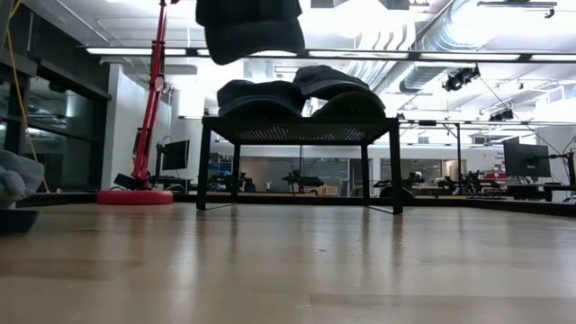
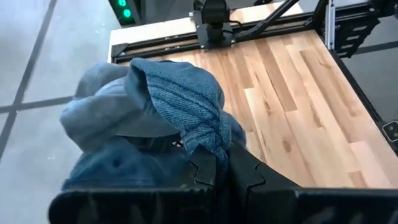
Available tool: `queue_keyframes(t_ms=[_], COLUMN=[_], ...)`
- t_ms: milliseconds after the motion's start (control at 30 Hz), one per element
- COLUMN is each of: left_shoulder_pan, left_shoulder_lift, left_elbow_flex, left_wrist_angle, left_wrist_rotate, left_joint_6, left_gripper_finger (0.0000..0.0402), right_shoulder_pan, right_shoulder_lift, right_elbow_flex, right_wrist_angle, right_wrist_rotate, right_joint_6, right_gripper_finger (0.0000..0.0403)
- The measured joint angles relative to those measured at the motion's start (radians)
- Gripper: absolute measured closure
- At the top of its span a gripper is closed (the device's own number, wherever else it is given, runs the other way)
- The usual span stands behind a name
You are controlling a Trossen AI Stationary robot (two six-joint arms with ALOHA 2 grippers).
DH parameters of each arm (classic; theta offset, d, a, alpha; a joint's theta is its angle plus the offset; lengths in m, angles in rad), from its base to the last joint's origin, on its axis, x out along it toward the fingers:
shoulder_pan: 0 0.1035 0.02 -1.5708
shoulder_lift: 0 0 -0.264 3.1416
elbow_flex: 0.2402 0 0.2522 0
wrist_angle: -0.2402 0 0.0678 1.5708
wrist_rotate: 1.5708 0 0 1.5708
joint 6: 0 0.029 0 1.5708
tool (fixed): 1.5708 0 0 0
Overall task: Pick & Place hat
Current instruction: Stack the blue cap on top of the blue cap on the shelf
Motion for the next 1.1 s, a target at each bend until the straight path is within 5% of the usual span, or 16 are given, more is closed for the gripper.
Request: queue_keyframes(t_ms=[767,1100], left_shoulder_pan=[0.255,0.254], left_shoulder_lift=[0.092,0.14], left_elbow_flex=[0.0,0.0], left_wrist_angle=[-0.035,-0.089], left_wrist_rotate=[0.323,0.343], left_joint_6=[0.164,0.24], left_gripper_finger=[0.0399,0.04], right_shoulder_pan=[-0.002,-0.002], right_shoulder_lift=[0.054,0.054], right_elbow_flex=[0.0,0.0], right_wrist_angle=[0.015,0.021], right_wrist_rotate=[0.065,0.112], right_joint_6=[0.008,0.022], right_gripper_finger=[0.0178,0.0178])
